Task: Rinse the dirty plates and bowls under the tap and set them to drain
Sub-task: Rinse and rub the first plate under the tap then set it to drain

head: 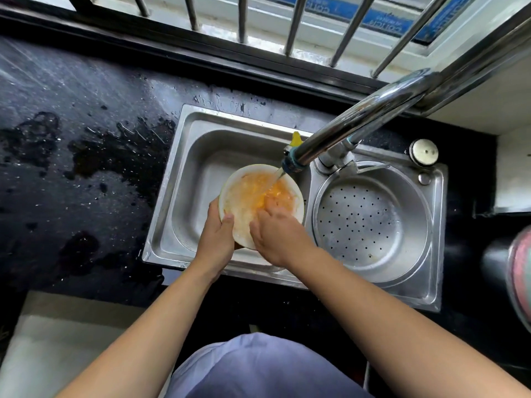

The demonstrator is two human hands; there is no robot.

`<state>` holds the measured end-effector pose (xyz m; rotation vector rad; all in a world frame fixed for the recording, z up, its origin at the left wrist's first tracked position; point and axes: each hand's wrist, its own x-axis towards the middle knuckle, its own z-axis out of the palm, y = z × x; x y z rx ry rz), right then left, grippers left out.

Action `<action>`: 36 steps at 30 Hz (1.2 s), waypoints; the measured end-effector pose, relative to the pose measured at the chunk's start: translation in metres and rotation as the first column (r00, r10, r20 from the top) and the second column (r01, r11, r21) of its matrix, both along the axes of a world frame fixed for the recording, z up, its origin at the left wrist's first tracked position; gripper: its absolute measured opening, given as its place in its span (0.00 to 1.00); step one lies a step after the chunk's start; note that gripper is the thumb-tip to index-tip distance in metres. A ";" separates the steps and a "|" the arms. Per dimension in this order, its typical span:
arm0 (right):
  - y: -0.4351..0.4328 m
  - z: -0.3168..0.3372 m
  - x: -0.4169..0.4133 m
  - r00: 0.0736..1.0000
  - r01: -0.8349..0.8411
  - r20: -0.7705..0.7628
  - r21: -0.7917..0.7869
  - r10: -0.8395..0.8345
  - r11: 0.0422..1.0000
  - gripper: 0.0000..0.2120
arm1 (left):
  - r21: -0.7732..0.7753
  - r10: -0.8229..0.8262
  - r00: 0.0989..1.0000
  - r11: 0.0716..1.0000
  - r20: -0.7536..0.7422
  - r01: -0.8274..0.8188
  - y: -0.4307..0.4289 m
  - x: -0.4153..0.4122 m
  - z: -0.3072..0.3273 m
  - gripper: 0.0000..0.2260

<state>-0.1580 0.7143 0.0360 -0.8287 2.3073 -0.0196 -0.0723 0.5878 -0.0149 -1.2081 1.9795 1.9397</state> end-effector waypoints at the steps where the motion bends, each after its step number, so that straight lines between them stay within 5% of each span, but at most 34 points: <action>1: -0.006 -0.001 -0.003 1.000 0.031 -0.004 -0.019 -0.031 0.999 0.22 | -0.012 -0.004 1.000 1.000 -0.002 0.004 0.001 -0.001 0.002 0.18; 5: -0.018 -0.003 -0.001 0.981 -0.005 0.190 -0.208 0.045 0.978 0.22 | 0.018 0.022 1.000 1.000 -0.010 -0.022 0.000 -0.002 0.004 0.16; 7: -0.008 0.001 0.005 0.960 -0.009 0.274 -0.173 0.057 0.985 0.23 | 0.031 0.025 1.000 0.999 -0.013 -0.024 -0.003 -0.002 0.004 0.16; 12: -0.001 -0.003 0.001 0.999 0.039 -0.019 -0.014 -0.040 0.999 0.19 | 0.009 -0.008 1.000 1.000 -0.029 0.008 -0.006 -0.002 0.003 0.18; 14: -0.011 -0.008 -0.001 0.993 0.096 0.070 -0.082 -0.091 0.992 0.24 | 0.042 -0.010 1.000 0.999 -0.013 0.010 -0.004 -0.005 0.004 0.19; 19: -0.004 -0.011 0.009 0.961 -0.042 0.257 -0.241 0.106 0.970 0.24 | 0.066 0.042 0.999 0.997 0.033 -0.044 -0.009 -0.005 0.001 0.17; 24: 0.000 -0.018 0.010 0.996 0.085 0.003 0.013 -0.085 0.996 0.23 | 0.070 -0.019 0.999 0.997 0.042 0.016 -0.009 -0.005 0.001 0.17; 26: -0.013 -0.018 0.010 0.986 0.159 0.069 -0.114 -0.152 0.981 0.24 | 0.079 -0.016 0.999 0.997 0.044 0.013 -0.007 -0.007 0.003 0.16; 29: -0.017 -0.014 0.015 0.978 0.028 0.207 -0.279 0.032 0.960 0.23 | 0.041 0.005 0.998 0.999 0.061 -0.008 -0.008 -0.007 0.004 0.15; 31: -0.005 -0.012 0.018 0.967 0.017 0.253 -0.217 0.040 0.976 0.23 | 0.044 0.024 0.998 0.999 0.059 -0.027 -0.012 -0.006 0.004 0.15; 36: -0.005 -0.016 0.002 0.974 0.224 0.007 0.002 -0.224 0.974 0.22 | 0.085 -0.032 0.999 0.996 0.034 0.029 -0.006 -0.009 0.007 0.16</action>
